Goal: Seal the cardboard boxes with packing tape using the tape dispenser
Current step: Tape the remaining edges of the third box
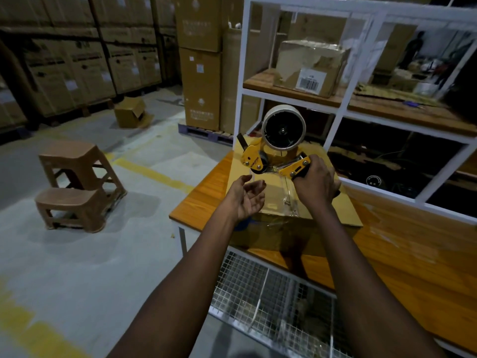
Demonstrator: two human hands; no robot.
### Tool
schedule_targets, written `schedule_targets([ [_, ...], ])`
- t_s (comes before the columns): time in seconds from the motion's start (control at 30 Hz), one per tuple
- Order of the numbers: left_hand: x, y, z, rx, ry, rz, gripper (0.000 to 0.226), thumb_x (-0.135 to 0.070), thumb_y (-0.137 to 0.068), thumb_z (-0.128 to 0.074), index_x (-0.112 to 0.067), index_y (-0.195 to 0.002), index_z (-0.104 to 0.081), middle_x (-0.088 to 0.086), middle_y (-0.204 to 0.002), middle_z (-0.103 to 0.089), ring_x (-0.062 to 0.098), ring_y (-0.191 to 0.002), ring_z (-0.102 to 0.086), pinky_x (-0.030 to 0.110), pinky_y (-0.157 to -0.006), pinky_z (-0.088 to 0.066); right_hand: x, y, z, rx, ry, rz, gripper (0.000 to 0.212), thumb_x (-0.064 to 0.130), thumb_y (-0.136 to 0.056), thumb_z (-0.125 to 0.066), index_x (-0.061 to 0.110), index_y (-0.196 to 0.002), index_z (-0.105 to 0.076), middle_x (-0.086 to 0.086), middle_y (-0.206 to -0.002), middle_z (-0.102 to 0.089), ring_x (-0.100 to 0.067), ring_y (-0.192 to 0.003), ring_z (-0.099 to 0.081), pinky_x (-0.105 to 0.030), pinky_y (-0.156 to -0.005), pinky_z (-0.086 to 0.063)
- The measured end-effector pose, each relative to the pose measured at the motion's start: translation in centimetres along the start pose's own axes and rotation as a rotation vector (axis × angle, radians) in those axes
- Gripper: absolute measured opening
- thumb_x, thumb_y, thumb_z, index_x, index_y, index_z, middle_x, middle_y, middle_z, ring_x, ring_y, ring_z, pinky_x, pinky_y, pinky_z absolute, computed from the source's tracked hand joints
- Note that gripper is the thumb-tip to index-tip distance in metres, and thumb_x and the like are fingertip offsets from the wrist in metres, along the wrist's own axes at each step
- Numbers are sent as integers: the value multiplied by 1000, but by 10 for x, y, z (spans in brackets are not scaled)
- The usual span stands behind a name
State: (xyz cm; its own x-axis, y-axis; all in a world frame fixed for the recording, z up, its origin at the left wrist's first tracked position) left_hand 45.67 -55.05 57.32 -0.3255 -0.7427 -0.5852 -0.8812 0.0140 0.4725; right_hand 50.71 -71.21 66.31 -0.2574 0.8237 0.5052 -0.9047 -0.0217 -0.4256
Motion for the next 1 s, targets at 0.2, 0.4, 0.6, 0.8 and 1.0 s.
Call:
schedule_targets([
  [0.2,-3,2,8,-85,52,-103,20,-20,-98,-57,-12,-81,-64,-2,-56,-62,9,-44,-55,19,-44,-50,1,3,-7,6,-20,-2,27,27,-89,-62,19,-113,-52,-2,-121,-56,-32,-114,-44,-45,-87,-31],
  [0.4,-23,6,27,-232,-112,-334,19,-2,-97,-51,-5,-83,-64,2,-53,-57,9,-40,-47,20,-42,-44,-8,9,-13,59,13,-12,24,26,-90,-61,19,-111,-52,-3,-126,-56,-35,-116,-44,-48,-90,-32],
  [0.6,-31,23,94,-357,-338,-381,18,-4,-96,-57,-6,-78,-58,5,-59,-53,11,-40,-43,21,-41,-38,-25,9,-12,43,13,-36,39,25,-91,-60,19,-128,-49,-7,-131,-54,-36,-122,-40,-52,-96,-31],
  [0.8,-29,20,123,-422,-348,-381,18,-9,-96,-59,-7,-79,-61,3,-58,-53,12,-39,-41,21,-40,-36,-27,23,-39,70,40,50,26,18,-86,-63,22,-108,-51,-3,-118,-56,-34,-117,-42,-49,-89,-32],
  [1.0,-25,7,139,-438,-342,-352,18,-9,-95,-60,-6,-78,-59,4,-59,-50,14,-40,-39,23,-41,-34,-27,28,-47,65,76,108,33,11,-82,-65,19,-110,-52,-5,-116,-56,-33,-116,-42,-46,-86,-30],
])
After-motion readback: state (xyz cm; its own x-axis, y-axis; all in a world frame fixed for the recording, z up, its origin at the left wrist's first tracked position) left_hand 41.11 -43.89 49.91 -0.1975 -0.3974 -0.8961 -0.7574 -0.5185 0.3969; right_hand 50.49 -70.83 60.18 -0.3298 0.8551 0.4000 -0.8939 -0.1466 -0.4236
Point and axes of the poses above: each hand's wrist, its own y-axis away from the middle knuckle, its own z-axis out of the back of the hand, x = y × z, the point moved 5 cm from there along -y, towards the middle knuckle
